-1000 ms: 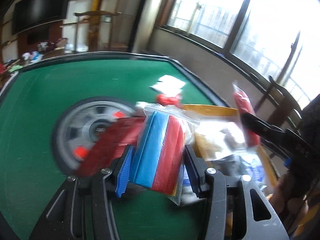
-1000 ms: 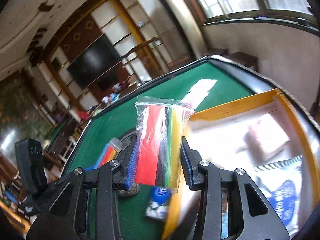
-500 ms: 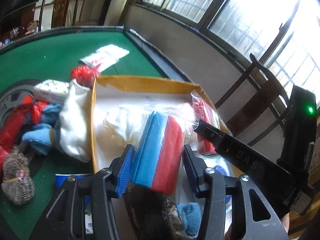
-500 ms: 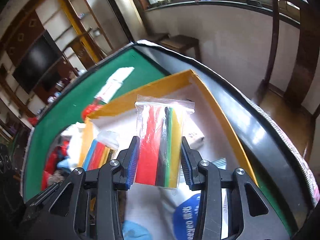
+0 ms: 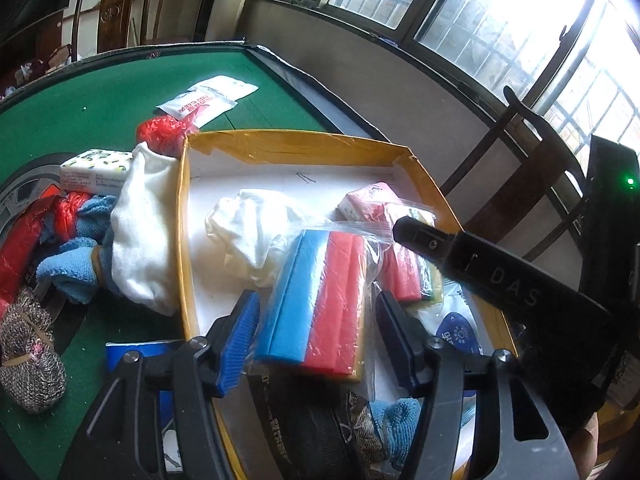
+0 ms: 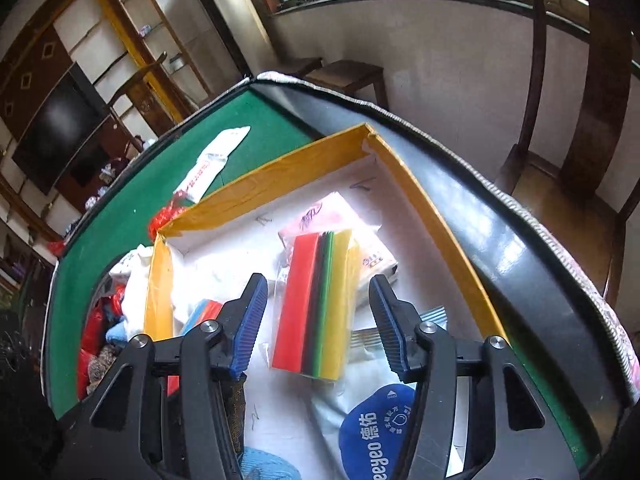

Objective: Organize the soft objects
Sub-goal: 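Lower the blue-red sponge pack into the tray and open the left gripper, then grasp the red foil bag with the left gripper while the right gripper releases its sponge pack in the tray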

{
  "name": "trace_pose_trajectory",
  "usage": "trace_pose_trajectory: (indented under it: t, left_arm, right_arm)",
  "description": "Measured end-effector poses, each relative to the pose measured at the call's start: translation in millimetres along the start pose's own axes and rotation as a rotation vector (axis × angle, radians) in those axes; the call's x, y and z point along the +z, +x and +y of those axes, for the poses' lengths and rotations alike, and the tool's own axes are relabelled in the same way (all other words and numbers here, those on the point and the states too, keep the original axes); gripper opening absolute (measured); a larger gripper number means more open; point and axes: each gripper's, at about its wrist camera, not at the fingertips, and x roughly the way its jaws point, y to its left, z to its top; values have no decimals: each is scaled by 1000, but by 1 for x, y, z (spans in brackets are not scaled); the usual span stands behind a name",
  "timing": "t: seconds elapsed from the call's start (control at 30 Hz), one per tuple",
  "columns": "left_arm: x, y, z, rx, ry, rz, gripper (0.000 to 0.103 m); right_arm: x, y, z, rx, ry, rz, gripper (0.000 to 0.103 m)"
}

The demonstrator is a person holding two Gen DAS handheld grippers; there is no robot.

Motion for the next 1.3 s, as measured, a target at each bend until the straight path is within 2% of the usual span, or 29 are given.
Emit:
trace_pose_trajectory:
  t: [0.33, 0.47, 0.57, 0.77, 0.87, 0.93, 1.0, 1.13, 1.2, 1.3]
  left_arm:
    - [2, -20, -16, -44, 42, -51, 62]
    - [2, -31, -16, -54, 43, -61, 62]
    - [4, -42, -8, -32, 39, -66, 62]
    - [10, -71, 39, 72, -20, -87, 62]
    - [16, -89, 77, 190, -31, -83, 65]
    - [19, -98, 110, 259, -47, -46, 69]
    - [21, -104, 138, 301, -86, -24, 69]
    - [23, -99, 181, 239, -164, 45, 70]
    - [24, -86, 191, 219, -160, 105, 70]
    - [25, -70, 190, 236, -119, 138, 70]
  right_arm:
    - [4, -36, -13, 17, 97, -189, 53]
    - [3, -41, -10, 45, 93, -218, 53]
    - [3, -39, -5, 62, 77, -218, 53]
    - [1, -36, 0, 77, 58, -209, 53]
    - [0, -35, 0, 91, 61, -201, 53]
    - [-1, -34, 1, 98, 61, -196, 53]
    - [-2, -33, 3, 104, 53, -191, 53]
    - [-4, -33, 8, 111, 35, -189, 53]
    - [-4, -31, 8, 114, 35, -183, 53]
    - [-4, -28, 7, 122, 42, -168, 53]
